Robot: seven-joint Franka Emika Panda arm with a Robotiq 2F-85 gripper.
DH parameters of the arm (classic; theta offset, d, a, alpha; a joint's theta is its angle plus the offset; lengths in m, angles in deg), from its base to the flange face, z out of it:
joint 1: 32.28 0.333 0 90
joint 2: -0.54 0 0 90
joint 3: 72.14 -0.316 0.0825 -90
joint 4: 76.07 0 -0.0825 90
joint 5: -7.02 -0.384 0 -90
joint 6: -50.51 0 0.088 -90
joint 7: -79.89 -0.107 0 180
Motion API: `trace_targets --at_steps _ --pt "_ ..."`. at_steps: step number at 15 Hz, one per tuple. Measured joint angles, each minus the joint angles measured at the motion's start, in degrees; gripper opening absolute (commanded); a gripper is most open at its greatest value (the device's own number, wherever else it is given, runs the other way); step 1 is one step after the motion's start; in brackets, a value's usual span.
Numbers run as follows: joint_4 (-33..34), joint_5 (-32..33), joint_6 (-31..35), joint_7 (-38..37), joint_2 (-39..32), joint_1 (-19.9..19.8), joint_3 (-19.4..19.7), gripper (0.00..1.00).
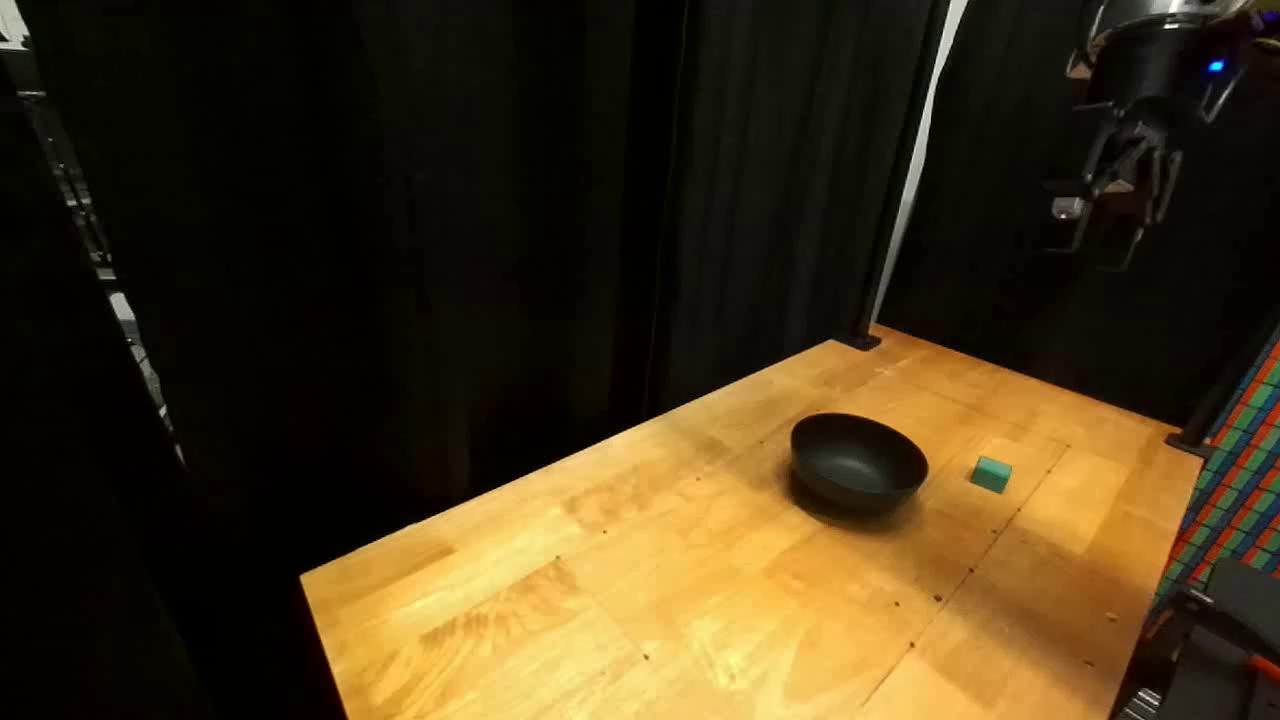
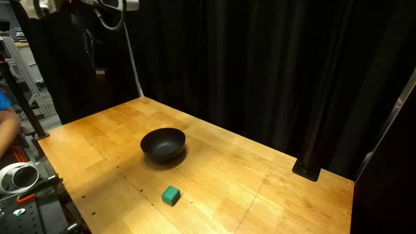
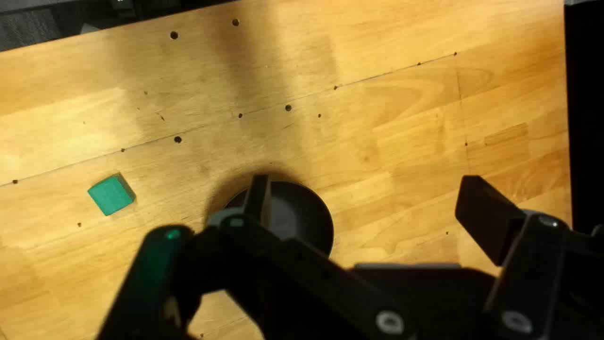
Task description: Place the block in the bowl
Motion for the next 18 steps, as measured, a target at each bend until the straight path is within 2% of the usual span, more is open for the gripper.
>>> trace_targets --at_steps 6,9,13,18 --pt "0.29 0.00 0.48 -0.53 0.21 -0.15 -0.13 1.00" --pt "-2.07 0.66 11.80 -5.17 -2.73 -1.83 -0.53 1.00" --pt "-5.22 4.26 27.30 -10.33 -12.27 -6.42 0.44 1.00" --pt "-5.29 10.84 36.54 -20.88 -24.64 -10.88 4.04 1.00"
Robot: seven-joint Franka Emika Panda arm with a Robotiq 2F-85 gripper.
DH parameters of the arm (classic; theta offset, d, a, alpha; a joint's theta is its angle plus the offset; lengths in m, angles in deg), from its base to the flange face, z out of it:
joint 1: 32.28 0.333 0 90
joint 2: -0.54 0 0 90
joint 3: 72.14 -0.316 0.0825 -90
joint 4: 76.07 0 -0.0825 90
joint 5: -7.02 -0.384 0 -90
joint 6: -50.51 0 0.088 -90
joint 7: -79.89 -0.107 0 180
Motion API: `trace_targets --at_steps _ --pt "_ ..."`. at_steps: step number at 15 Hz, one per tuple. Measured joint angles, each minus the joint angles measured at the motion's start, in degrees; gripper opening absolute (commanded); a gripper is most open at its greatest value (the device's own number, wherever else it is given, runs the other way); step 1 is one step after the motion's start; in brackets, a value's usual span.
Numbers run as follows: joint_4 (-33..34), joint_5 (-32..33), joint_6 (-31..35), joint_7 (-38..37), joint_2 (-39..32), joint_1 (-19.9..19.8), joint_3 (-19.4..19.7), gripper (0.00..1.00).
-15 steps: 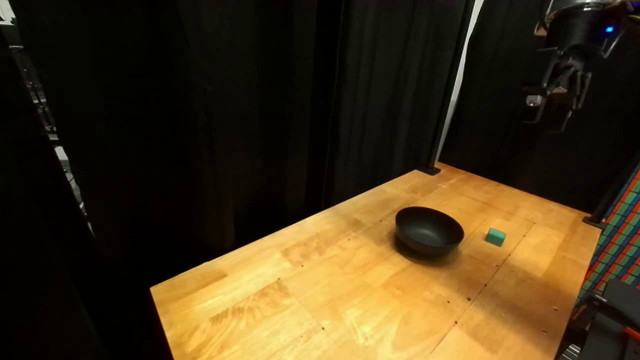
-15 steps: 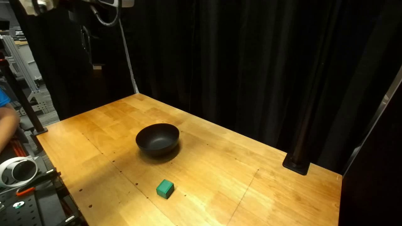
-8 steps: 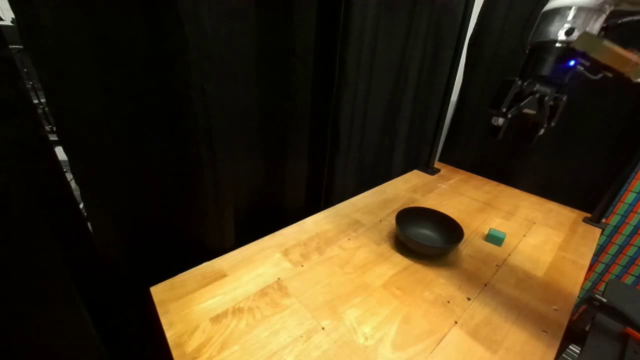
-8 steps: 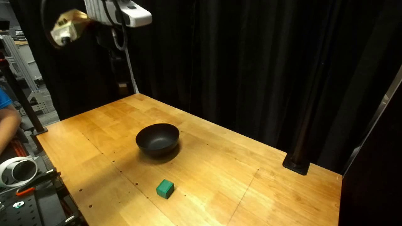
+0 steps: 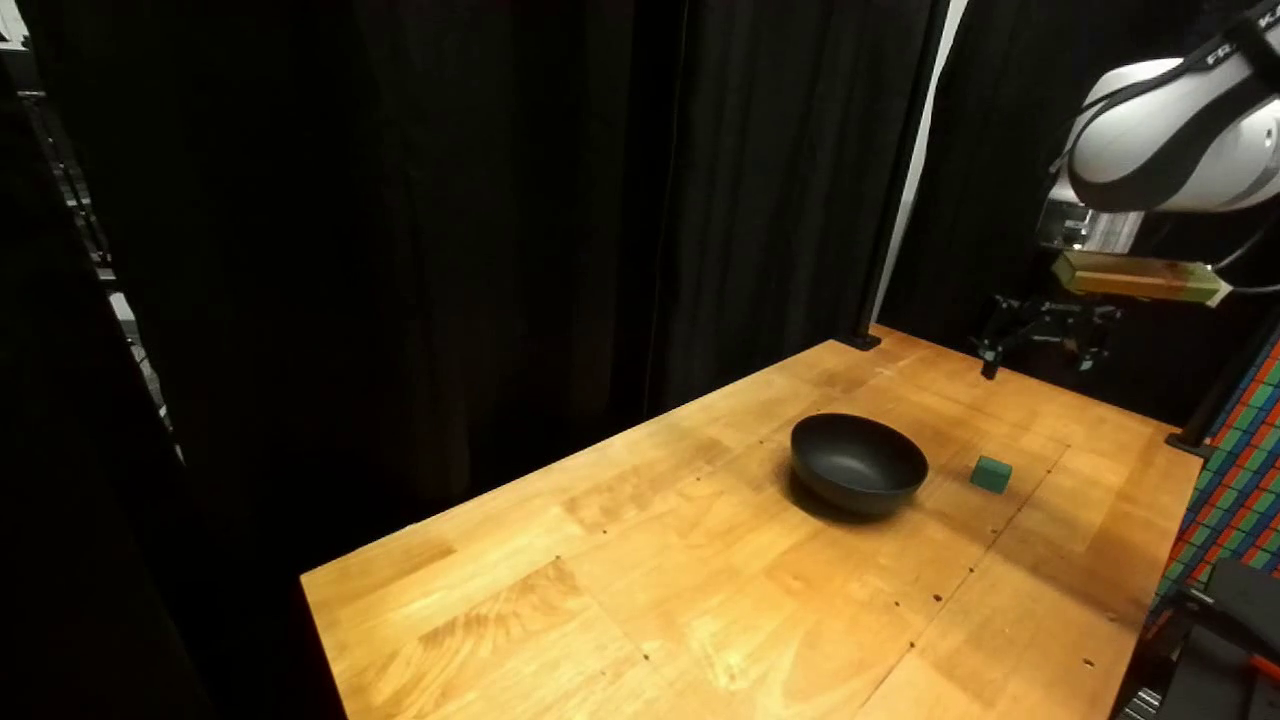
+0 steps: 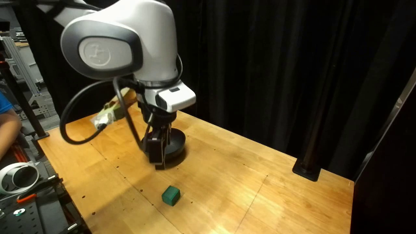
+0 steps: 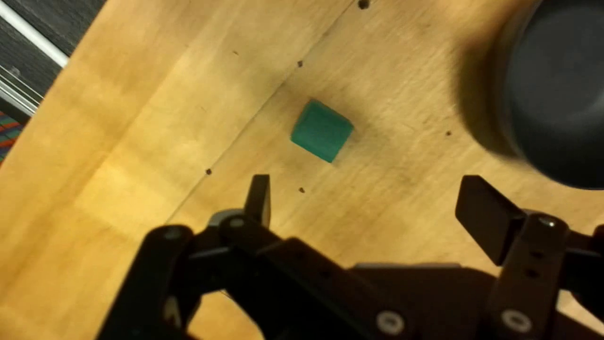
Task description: Place the block in the bowl
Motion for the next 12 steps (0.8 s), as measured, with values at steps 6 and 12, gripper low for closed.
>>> trace_targets --at_steps 6,12 --pt "2.05 -2.80 1.36 -8.11 -13.80 0.06 1.86 1.00" --pt "5.37 -15.47 8.67 -6.63 -21.16 0.18 -0.03 0.75"
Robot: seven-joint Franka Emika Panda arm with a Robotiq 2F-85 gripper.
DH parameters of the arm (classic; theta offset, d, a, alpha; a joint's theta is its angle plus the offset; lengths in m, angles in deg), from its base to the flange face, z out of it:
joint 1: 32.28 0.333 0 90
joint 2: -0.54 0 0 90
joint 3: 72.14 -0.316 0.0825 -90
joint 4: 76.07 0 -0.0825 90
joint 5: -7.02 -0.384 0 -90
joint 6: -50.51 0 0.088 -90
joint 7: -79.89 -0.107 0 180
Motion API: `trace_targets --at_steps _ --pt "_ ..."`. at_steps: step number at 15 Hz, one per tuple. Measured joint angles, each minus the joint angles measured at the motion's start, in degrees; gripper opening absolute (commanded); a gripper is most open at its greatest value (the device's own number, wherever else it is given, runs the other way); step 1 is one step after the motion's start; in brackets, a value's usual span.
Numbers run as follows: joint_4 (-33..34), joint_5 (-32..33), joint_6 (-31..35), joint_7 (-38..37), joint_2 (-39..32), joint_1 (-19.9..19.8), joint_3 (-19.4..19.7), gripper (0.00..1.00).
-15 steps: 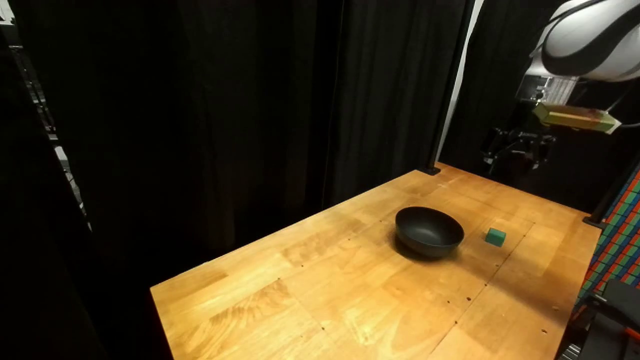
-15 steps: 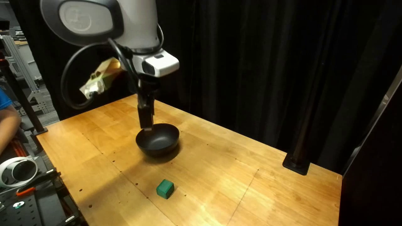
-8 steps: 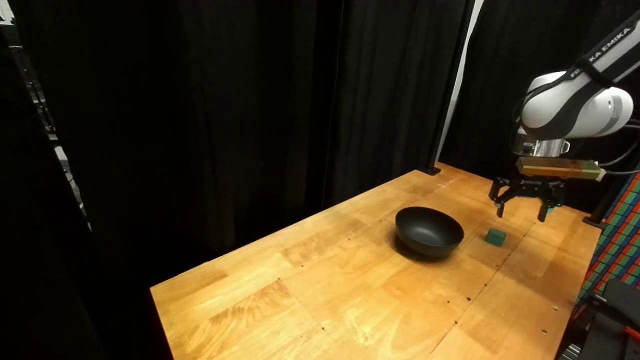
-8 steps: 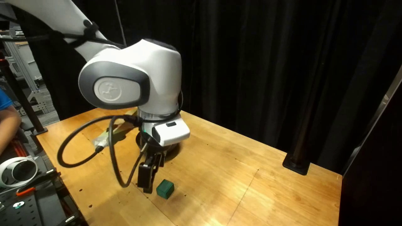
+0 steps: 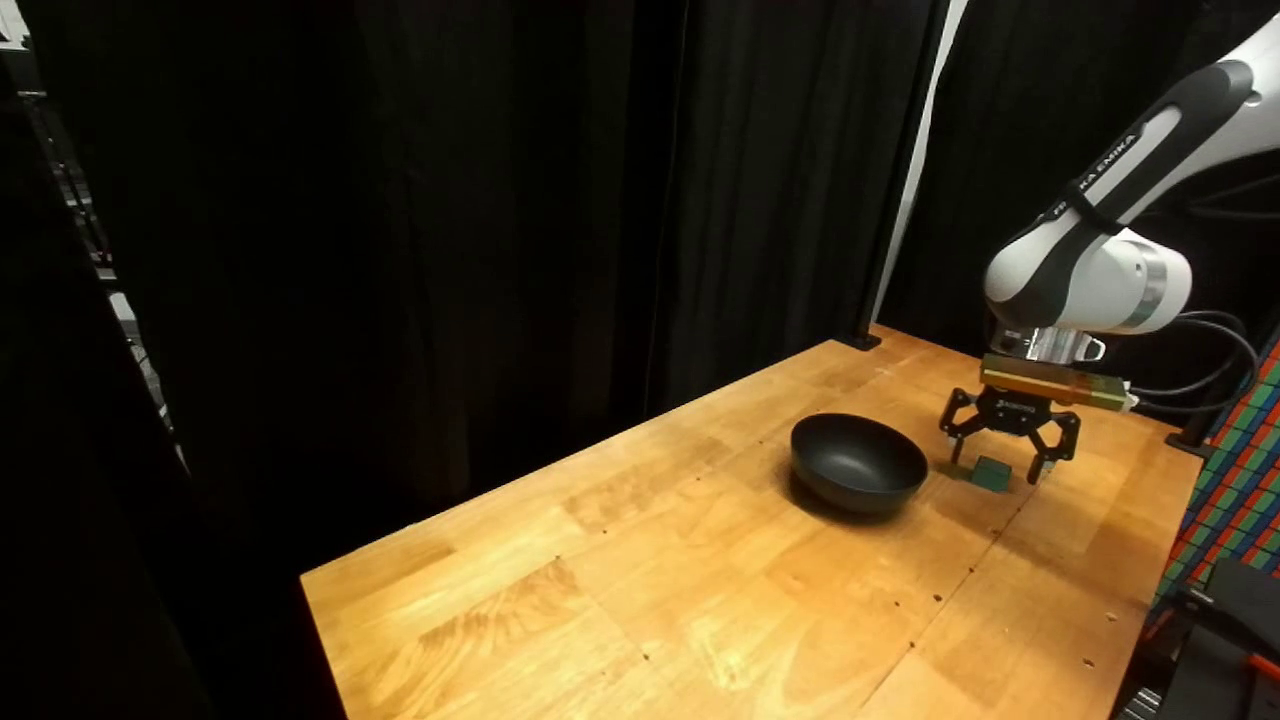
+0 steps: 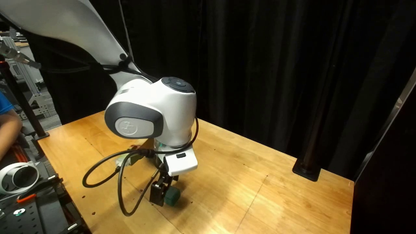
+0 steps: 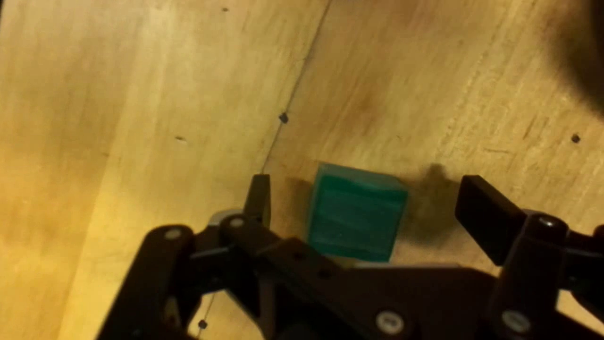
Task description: Place the block in the bowl
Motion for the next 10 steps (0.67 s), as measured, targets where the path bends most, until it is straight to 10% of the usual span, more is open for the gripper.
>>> trace_targets --at_steps 7,10 --pt "2.86 -1.48 2.63 0.17 -2.53 -0.18 0.23 0.26" --pt "3.38 -2.21 -0.70 0.17 -2.57 -0.89 0.29 0.21"
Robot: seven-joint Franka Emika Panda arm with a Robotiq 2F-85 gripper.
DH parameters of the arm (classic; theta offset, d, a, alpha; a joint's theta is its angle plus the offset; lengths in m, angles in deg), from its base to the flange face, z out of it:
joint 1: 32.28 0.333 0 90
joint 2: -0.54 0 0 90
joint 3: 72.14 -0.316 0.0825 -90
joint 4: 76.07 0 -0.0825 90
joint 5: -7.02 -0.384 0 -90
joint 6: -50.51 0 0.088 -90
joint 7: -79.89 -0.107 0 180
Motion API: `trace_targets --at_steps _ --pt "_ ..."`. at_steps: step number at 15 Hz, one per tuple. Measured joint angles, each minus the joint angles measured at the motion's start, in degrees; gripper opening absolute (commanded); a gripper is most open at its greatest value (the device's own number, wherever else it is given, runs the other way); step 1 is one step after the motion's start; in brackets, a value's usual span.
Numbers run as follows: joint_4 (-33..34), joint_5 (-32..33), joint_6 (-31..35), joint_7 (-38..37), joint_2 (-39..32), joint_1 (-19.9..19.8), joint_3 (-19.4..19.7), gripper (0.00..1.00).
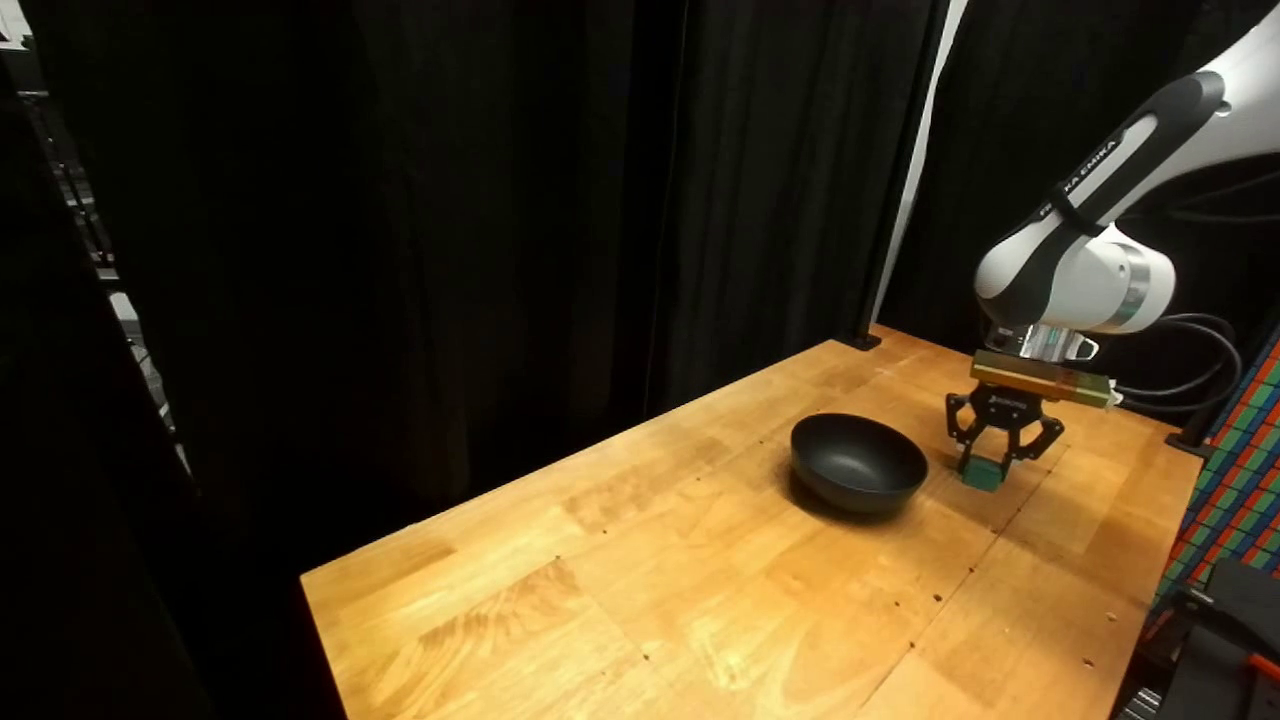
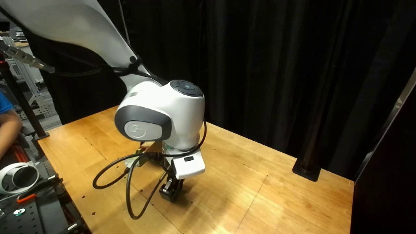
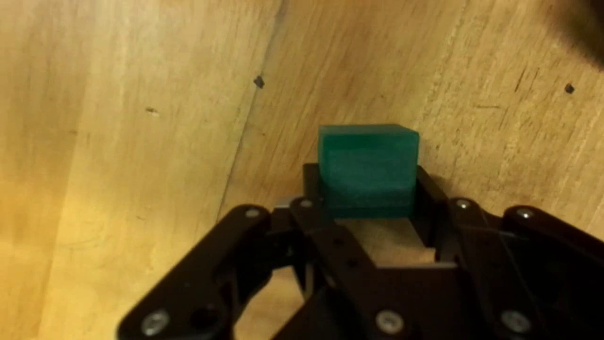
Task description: Place the block in the bowl
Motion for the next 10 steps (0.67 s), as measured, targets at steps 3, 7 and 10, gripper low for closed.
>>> trace_targets --at_steps 3,7,10 --pt "1.11 -0.60 -4.48 0.01 1.59 -0.63 0.22 0.21" --pt "1.45 -8.41 -11.16 4.51 10.39 -1.13 -1.31 0.21" --pt "1.14 -16.18 -16.82 9.29 16.16 -0.71 -4.06 0.72"
